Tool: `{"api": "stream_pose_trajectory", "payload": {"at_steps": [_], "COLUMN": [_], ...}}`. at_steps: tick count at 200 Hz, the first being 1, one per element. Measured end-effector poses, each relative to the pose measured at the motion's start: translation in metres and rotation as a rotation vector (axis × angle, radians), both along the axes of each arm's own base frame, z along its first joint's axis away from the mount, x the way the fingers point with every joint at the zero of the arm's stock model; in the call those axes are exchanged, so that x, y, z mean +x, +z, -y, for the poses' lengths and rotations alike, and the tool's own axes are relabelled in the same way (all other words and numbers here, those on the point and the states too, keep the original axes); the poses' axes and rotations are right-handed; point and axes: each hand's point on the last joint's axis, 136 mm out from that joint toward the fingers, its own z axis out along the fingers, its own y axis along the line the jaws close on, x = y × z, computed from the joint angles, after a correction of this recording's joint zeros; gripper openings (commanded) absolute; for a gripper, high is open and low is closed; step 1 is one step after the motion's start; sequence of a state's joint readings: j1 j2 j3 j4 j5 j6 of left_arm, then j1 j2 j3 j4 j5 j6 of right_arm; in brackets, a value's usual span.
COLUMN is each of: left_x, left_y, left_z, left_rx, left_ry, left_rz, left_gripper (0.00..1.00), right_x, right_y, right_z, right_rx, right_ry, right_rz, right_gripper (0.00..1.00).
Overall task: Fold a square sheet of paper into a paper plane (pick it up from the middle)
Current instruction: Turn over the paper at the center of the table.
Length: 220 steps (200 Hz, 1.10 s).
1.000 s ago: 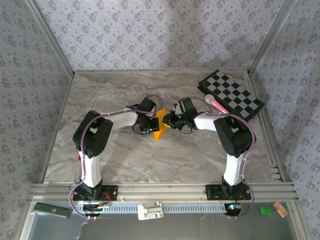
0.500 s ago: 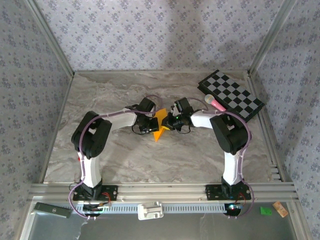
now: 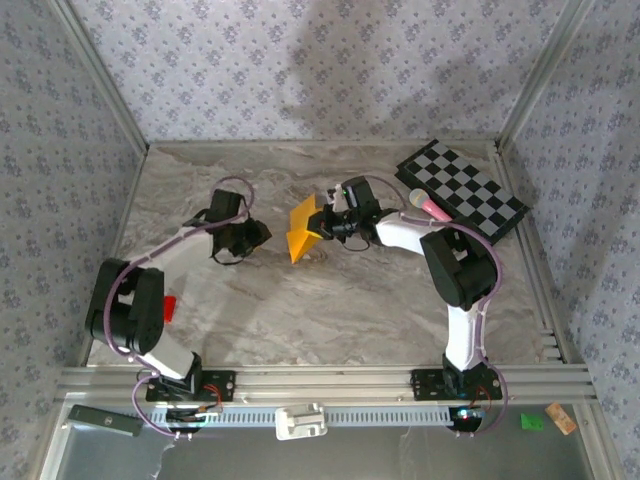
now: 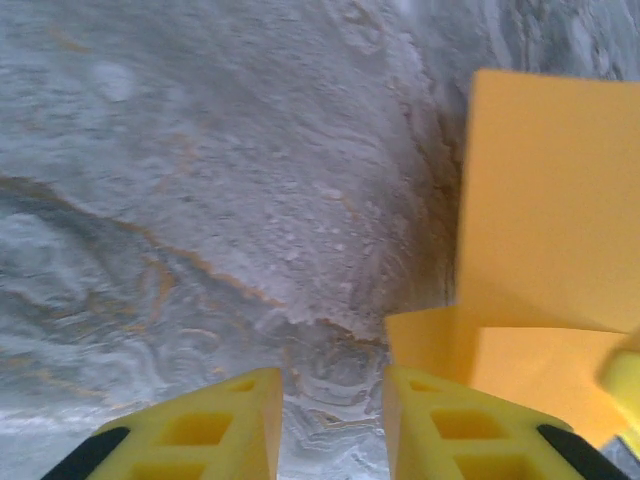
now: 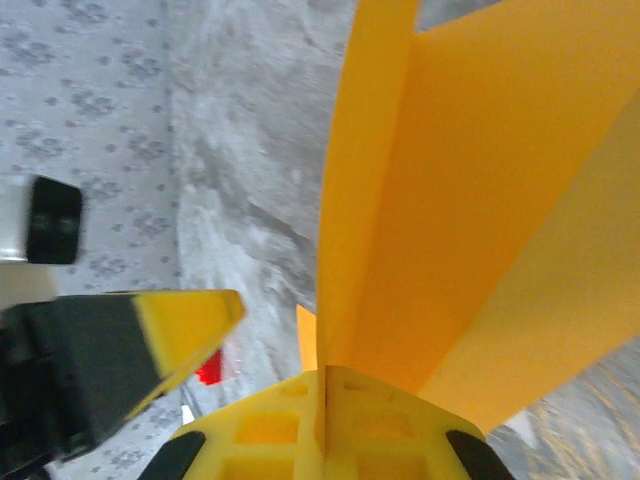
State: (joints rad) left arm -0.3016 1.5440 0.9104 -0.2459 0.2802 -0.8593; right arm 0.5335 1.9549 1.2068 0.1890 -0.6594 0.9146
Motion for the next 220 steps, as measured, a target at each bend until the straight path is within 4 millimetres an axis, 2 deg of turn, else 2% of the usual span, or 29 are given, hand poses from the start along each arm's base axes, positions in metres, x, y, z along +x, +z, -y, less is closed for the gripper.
{"api": "stream_pose_trajectory", "payload": {"at_steps": [15,41,87,115,157,186,220], "left_x": [-0.004,-0.008,-0.003,-0.004,-0.012,-0.01,-0.01], "left_y": [-0.002,0.003,0.018,0.015,-0.008,-0.015,-0.021], "left_z": [-0.003,0.003,0.009,0.014,0.032,0.046,0.06], "left_rx": [-0.013,-0.05,-0.087,-0.089,-0.071,-0.066,-0.07], "left_ry": [0.007,-0.015,-0.022,-0.038,-0.086,-0.119,-0.152], "left_rz": [-0.002,0.011,0.069,0.065,0.003,-0.019,-0.032], "left_gripper": [0.42,0.47,0.47,0.47,0.46,0.43,0.32], "right_x": [0.004,0.011,0.017,0.007,-0.011,-0.016,-0.018], "right_y": [0.007,0.013,0.016,-0.001,-0.033,-0.037,-0.04], "right_z": [-0.001,0.001,0.005,0.011,0.028,0.042,0.052], "right_rx": [0.028,0.063,0.086,0.075,0.034,0.028,0.023], "right_ry": [-0.015,-0.05,-0.07,-0.07,-0.082,-0.103,-0.118], "right_rz": [-0.004,-0.024,-0.022,-0.049,-0.114,-0.123,-0.129], "right_gripper": [0.06,0.07,0.08,0.09,0.11,0.12,0.12]}}
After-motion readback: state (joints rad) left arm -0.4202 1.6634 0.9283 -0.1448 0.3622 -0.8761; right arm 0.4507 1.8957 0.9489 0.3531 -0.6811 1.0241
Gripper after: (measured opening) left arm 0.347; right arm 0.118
